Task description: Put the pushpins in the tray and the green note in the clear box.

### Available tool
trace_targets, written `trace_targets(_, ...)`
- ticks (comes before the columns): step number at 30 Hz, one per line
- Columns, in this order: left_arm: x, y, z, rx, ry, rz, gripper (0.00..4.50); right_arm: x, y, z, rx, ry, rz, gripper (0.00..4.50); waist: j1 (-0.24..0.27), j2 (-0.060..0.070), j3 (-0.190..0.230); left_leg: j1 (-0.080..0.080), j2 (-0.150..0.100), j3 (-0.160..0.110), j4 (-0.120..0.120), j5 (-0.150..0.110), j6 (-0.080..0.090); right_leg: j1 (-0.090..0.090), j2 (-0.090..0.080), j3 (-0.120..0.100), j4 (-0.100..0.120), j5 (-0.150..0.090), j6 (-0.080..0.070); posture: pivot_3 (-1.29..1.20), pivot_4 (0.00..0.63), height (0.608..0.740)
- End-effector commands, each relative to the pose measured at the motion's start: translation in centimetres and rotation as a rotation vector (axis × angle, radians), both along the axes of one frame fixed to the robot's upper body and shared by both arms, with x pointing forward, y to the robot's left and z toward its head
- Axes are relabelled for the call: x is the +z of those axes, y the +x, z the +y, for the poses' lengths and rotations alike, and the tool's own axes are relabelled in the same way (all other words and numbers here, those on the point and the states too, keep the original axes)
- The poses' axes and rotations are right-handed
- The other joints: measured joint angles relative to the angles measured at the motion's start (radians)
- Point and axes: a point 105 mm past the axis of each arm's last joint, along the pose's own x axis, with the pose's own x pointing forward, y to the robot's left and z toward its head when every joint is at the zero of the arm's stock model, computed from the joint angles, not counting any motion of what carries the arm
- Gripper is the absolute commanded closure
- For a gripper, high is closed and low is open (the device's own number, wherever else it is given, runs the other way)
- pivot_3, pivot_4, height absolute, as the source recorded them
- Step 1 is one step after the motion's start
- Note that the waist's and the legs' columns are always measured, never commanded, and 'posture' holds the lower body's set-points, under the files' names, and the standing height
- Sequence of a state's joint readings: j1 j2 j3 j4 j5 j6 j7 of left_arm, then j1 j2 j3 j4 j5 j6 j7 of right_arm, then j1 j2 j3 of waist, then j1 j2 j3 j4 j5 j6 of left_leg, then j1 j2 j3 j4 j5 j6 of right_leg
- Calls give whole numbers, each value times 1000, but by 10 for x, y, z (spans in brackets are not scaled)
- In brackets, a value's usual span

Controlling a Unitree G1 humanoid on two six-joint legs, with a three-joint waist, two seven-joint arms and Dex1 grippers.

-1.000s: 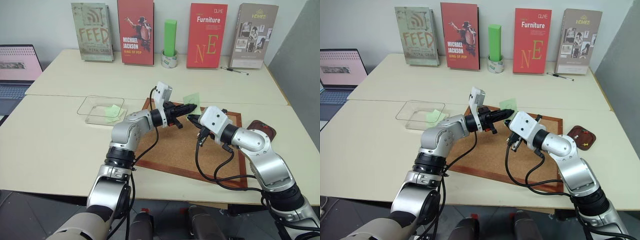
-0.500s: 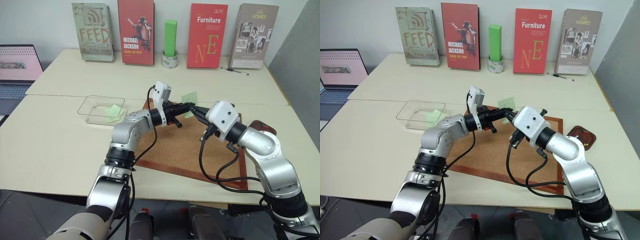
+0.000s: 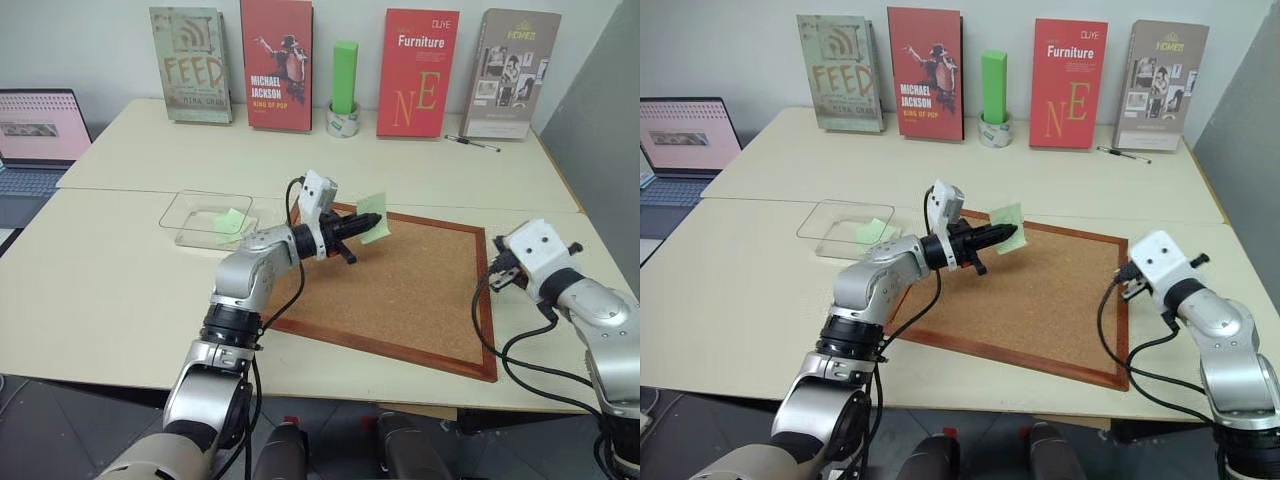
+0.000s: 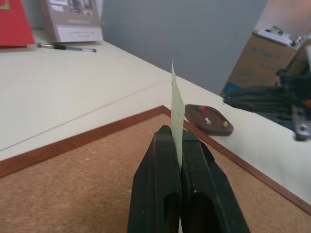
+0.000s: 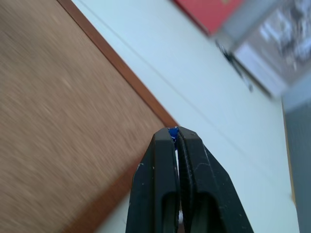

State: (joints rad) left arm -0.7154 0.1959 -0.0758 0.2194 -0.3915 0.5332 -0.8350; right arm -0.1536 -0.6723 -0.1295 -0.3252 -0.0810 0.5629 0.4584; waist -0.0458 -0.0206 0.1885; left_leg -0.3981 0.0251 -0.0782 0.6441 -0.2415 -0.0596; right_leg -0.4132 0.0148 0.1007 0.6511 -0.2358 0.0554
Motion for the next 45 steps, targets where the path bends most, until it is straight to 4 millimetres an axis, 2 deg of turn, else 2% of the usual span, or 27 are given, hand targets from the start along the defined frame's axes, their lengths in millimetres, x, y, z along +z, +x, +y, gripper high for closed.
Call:
trace_targets(1,13,-6,-1,-4,7,-78,4489,-4,13,-24,-72,-53,-3,4500,-4,0,0,0,0,0,0,0,0,0,0,0,0,0,0,0,150,740)
trace_targets(6,13,-9,0,-1,20,-91,4489,-20,25,-44,-128,-115,48,4500,-10,0,0,0,0,0,1,0,0,1,0,0,0,0,1,0,150,740)
trace_targets(10,13,-11,0,0,29,-98,4489,-25,29,-50,-138,-126,70,4500,-11,0,0,1,0,0,0,0,0,1,0,0,0,0,0,0,150,740)
trace_targets(12,13,-11,0,0,32,-101,4500,-28,30,-51,-140,-123,87,4016,-11,0,0,0,0,0,0,0,0,1,0,0,0,0,0,0,150,740)
trace_targets(13,13,-11,0,0,33,-101,4500,-29,30,-51,-140,-120,91,3932,-11,0,0,0,0,0,0,0,0,1,0,0,0,0,0,0,150,740)
trace_targets(15,13,-11,-1,0,34,-102,4500,-29,30,-52,-145,-122,91,3378,-10,0,0,0,0,0,1,0,0,1,0,0,0,0,1,0,150,740)
trace_targets(17,13,-10,-1,-1,36,-102,4500,-27,29,-54,-151,-121,87,2826,-11,0,0,0,0,0,1,0,0,2,0,0,0,0,1,0,150,740)
trace_targets(21,12,-10,-1,-6,40,-103,4500,-21,27,-55,-153,-123,75,2069,-11,0,0,1,0,0,1,0,0,2,0,0,0,0,1,0,150,740)
trace_targets(28,12,-9,-2,-7,45,-108,4500,-6,22,-55,-159,-100,55,2069,-11,0,0,1,0,0,1,0,0,2,0,0,0,0,1,0,150,740)
trace_targets(34,12,-9,-3,-12,51,-111,4500,-5,19,-60,-195,-56,64,2069,-10,0,0,1,0,0,1,0,0,2,0,0,0,0,1,0,150,740)
trace_targets(38,12,-9,-2,-7,52,-113,4500,13,17,-61,-200,-62,8,2069,-11,0,0,1,0,0,1,0,0,2,0,0,0,0,1,0,150,740)
trace_targets(40,12,-8,0,0,55,-116,4500,24,16,-48,-139,-27,-23,2069,-11,0,0,1,0,0,1,0,0,2,0,0,0,0,1,0,150,740)
trace_targets(42,12,-6,3,15,63,-123,4500,31,14,-20,-9,53,-25,2069,-11,0,0,1,0,0,1,0,0,2,0,0,0,0,1,0,150,740)
trace_targets(45,18,-2,15,64,97,-170,4500,40,3,43,276,193,-13,2069,-16,0,0,2,0,0,1,0,0,2,1,0,0,0,1,0,150,740)
